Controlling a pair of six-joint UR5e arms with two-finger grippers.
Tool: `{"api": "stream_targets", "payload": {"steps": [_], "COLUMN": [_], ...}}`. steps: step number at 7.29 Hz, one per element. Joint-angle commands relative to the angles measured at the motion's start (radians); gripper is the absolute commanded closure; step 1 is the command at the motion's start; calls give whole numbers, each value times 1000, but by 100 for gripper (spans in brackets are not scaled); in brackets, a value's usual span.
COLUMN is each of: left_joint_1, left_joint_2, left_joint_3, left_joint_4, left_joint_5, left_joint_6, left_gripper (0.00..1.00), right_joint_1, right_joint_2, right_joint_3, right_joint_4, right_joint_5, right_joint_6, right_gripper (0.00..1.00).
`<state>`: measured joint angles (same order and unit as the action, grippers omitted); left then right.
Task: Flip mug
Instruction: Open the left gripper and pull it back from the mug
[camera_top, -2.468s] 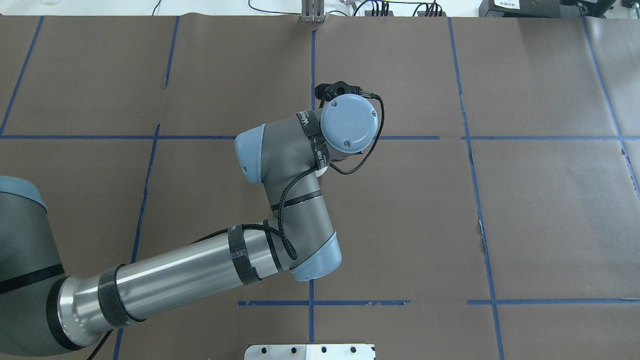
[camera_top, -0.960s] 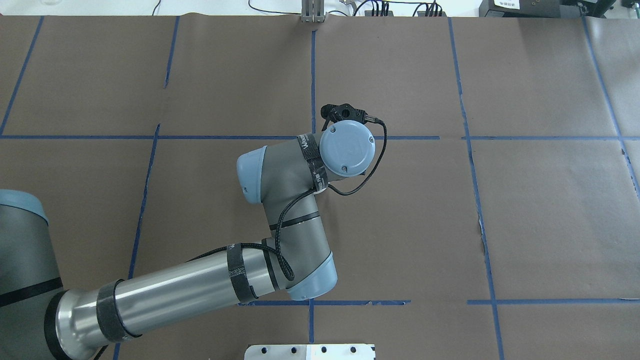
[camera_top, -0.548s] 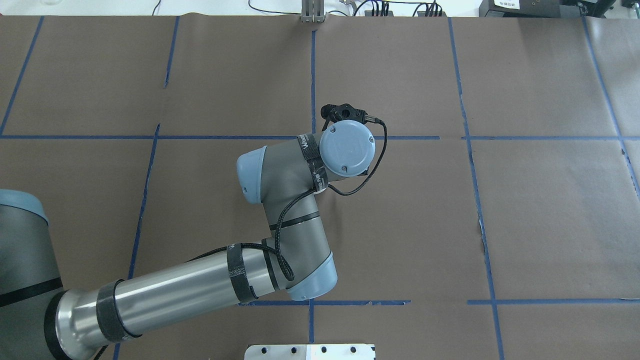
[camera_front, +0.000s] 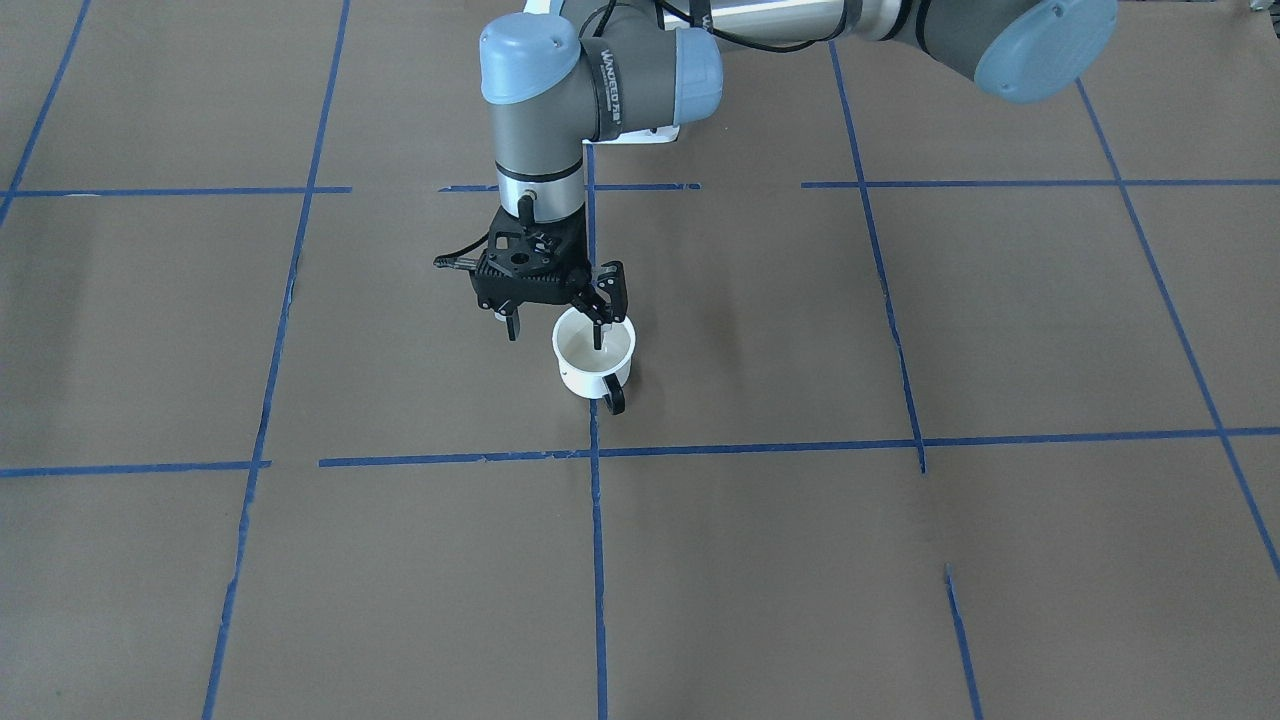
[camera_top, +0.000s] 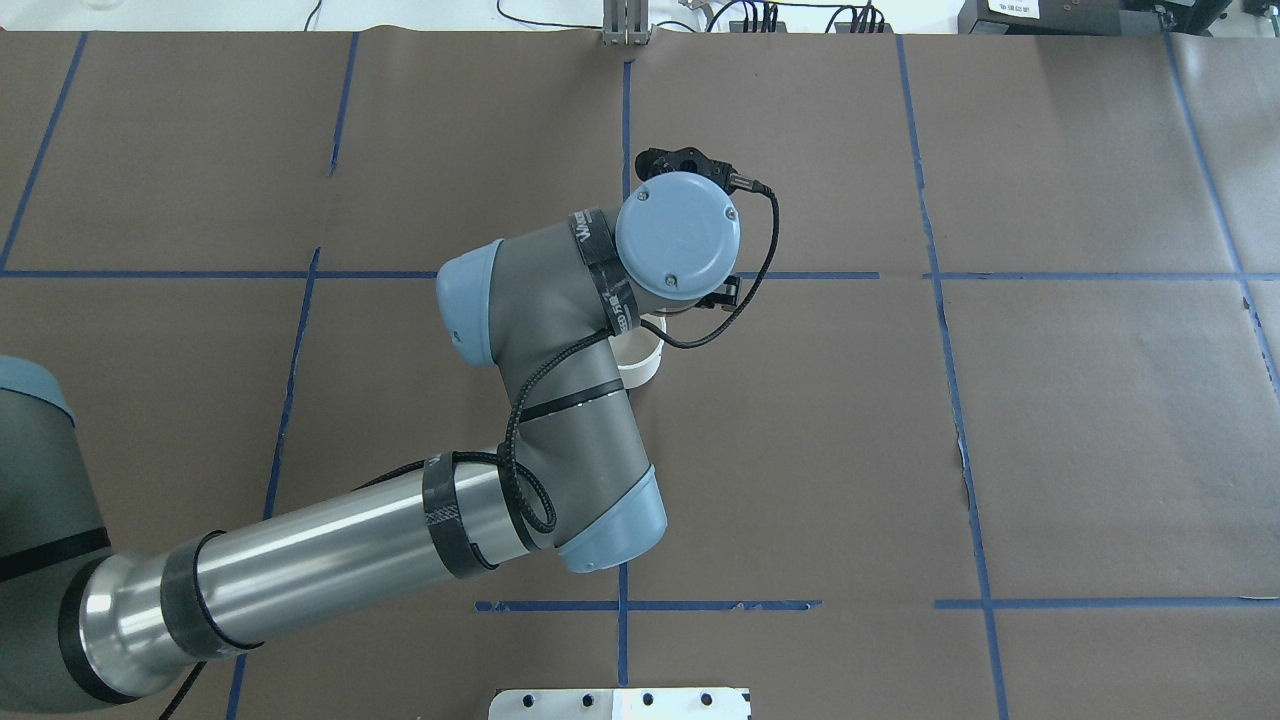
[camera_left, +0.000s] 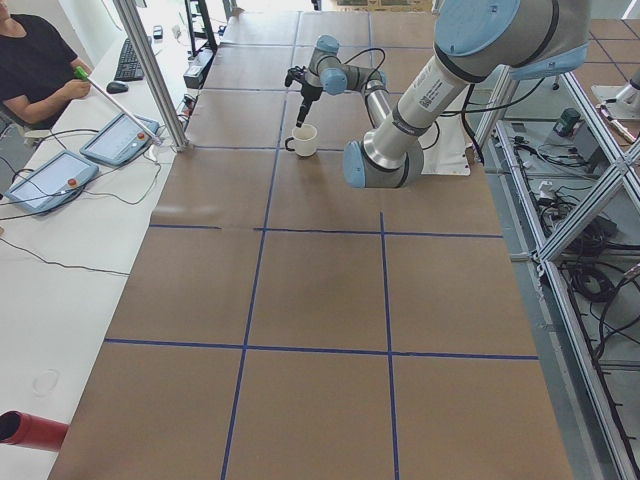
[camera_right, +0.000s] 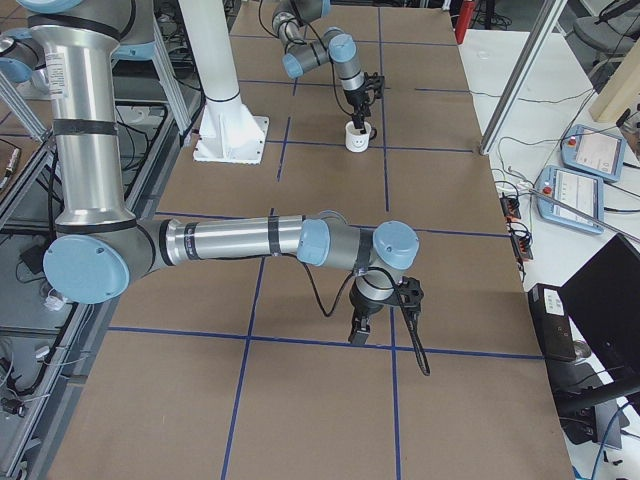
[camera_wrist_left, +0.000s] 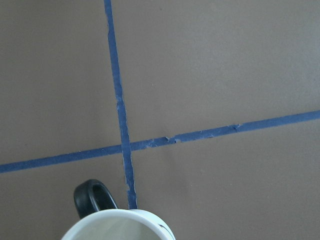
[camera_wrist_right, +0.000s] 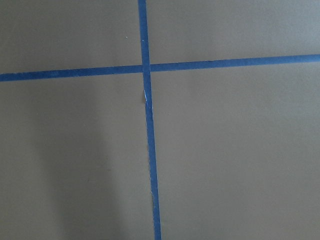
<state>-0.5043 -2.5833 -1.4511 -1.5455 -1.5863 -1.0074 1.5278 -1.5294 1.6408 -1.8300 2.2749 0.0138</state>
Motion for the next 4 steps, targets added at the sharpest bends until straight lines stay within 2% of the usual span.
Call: {"api": "stream_targets", "payload": {"steps": [1,2,3,4], "left_joint_1": [-97,-158,-172,-192], "left_joint_2": [105,180,272,328], "left_joint_3": [-191,-265,-329,-337], "left_joint_4": [41,9,-51,-97], "left_joint_5": [-93,-157,-173,-194], "left_joint_6": [117,118,118,121], "left_gripper": [0,0,0,0], "right_joint_1": [0,0,0,0], "right_joint_2": [-2,-2,0,-2], "right_joint_3": [-1,-1,-1,-1], "right_joint_4": [0,0,0,0], "right_joint_5": [0,0,0,0], "right_joint_6": [0,0,0,0], "right_gripper": [0,0,0,0]}}
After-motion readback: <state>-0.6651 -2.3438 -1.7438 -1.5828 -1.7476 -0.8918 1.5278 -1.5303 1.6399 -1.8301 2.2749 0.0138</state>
